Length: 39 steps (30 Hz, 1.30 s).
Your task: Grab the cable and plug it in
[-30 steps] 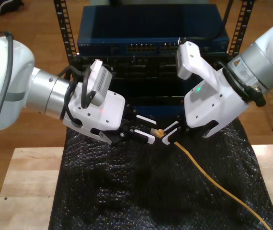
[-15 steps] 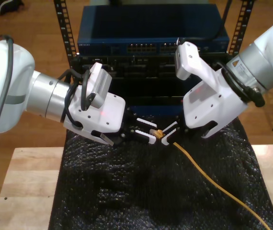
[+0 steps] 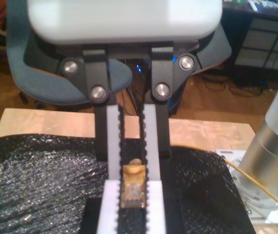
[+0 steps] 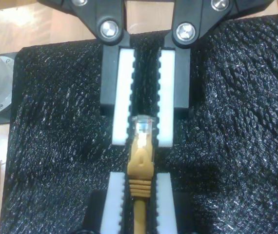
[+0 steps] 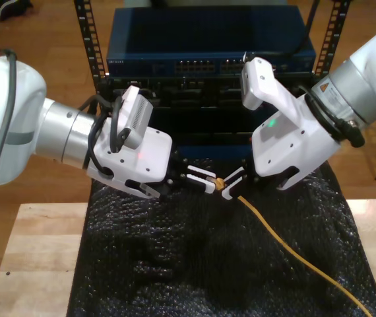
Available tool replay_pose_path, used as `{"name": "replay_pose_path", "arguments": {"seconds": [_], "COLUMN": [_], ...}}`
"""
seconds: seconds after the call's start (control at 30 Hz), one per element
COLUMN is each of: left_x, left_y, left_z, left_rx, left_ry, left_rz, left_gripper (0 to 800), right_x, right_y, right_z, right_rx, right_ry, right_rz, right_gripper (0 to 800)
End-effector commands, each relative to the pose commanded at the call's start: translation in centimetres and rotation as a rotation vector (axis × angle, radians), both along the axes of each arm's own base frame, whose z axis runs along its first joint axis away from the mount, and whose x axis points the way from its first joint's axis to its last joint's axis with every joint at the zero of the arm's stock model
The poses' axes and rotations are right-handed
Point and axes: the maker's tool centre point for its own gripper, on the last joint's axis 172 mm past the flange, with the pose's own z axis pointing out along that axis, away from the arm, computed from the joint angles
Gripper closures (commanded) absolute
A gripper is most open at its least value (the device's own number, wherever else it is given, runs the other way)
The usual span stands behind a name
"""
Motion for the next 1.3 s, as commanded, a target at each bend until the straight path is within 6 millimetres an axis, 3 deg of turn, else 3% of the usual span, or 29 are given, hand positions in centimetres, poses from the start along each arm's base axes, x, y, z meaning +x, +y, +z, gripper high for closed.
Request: {"name": "replay_pose_path", "arguments": {"seconds": [0.1, 0.23, 0.47, 0.57, 0.63, 0.9, 1.3], "left_x": [0.0, 0.0, 0.0, -0.1, -0.1, 0.2, -0.3], "left_y": [0.0, 0.0, 0.1, 0.0, 0.0, 0.5, 0.6], "left_z": [0.1, 0.0, 0.0, -0.2, -0.2, -0.3, -0.8], "left_rx": [0.000, 0.000, 0.000, 0.000, 0.000, 0.001, -0.035], "left_ry": [-0.002, -0.001, 0.000, 0.008, 0.008, 0.014, 0.110], "left_rz": [0.000, -0.001, 0.002, 0.002, 0.002, 0.015, -0.001], "left_gripper": [787, 795, 795, 795, 795, 794, 792], "right_x": [0.0, 0.0, -0.6, -0.4, -0.3, -0.1, -0.3], "right_y": [0.0, 0.2, 0.6, 0.6, 0.7, 0.7, 0.4], "right_z": [0.1, 0.2, 1.0, 1.2, 1.6, 1.9, 4.4], "right_rx": [0.000, 0.012, 0.044, 0.051, 0.054, 0.058, 0.076], "right_ry": [-0.001, 0.002, -0.011, -0.053, -0.068, -0.087, -0.198], "right_rz": [0.000, -0.003, 0.039, 0.079, 0.089, 0.100, 0.138], "right_gripper": [774, 639, 324, 111, 24, 2, 16]}}
